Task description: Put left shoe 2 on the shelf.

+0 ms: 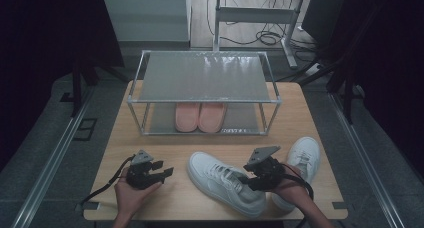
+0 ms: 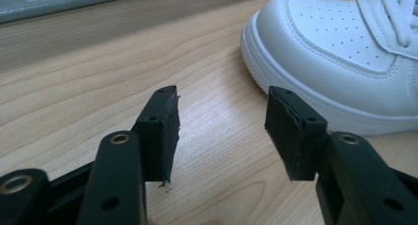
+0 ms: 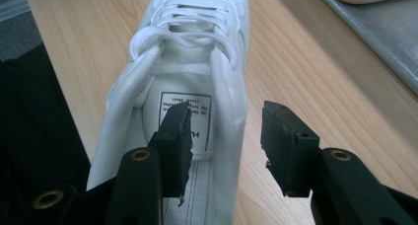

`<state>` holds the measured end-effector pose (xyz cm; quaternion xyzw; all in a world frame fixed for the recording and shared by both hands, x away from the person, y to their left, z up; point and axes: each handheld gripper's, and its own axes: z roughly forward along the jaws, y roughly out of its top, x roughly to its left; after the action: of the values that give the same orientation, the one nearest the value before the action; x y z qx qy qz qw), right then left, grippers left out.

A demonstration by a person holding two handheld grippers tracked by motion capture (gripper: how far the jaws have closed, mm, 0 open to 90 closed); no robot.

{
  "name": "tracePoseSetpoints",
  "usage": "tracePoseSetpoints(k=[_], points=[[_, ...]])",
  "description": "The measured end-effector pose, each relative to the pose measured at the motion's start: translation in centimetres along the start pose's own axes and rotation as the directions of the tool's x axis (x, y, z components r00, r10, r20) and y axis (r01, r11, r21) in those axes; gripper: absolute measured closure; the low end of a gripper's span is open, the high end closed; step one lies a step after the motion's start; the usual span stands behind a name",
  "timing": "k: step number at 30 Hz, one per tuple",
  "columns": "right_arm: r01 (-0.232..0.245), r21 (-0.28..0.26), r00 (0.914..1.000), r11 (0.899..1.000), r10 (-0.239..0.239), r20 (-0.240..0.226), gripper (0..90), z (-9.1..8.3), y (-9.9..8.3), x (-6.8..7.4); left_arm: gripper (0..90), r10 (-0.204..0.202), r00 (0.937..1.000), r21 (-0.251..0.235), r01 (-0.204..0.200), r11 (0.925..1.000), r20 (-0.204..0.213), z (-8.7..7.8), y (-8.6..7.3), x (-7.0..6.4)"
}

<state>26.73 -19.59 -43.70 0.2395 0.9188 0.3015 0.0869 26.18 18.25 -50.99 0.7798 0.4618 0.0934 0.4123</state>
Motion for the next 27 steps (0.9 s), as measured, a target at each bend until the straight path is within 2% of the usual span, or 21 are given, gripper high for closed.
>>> tracePoseSetpoints(k=[6,10,15,20,27], points=[[-0.001,0.029,1.0000,1.000,0.001,0.007,56.7,1.4,0.5,-0.1,47.3,0.000,1.0000,0.001,0.000,1.0000,0.002,0.0,0.0,0.0],[-0.021,0.032,0.9997,0.999,0.021,0.009,59.1,2.3,0.8,-0.3,47.3,0.000,1.0000,0.003,0.000,1.0000,0.003,0.0,0.0,0.0],[-0.034,0.052,0.9994,0.998,0.034,0.010,71.4,3.3,0.9,-0.3,47.3,0.000,1.0000,0.003,0.000,1.0000,0.003,0.0,0.0,0.0],[-0.041,0.037,0.9986,0.998,0.040,0.035,77.3,3.4,0.7,-0.1,47.3,0.000,1.0000,0.006,0.000,1.0000,0.003,0.1,0.0,0.0],[-0.092,-0.018,0.9957,0.996,0.092,0.008,78.8,3.3,0.2,-0.5,47.3,-0.001,1.0000,0.015,0.001,0.9999,0.003,0.3,0.0,0.0]])
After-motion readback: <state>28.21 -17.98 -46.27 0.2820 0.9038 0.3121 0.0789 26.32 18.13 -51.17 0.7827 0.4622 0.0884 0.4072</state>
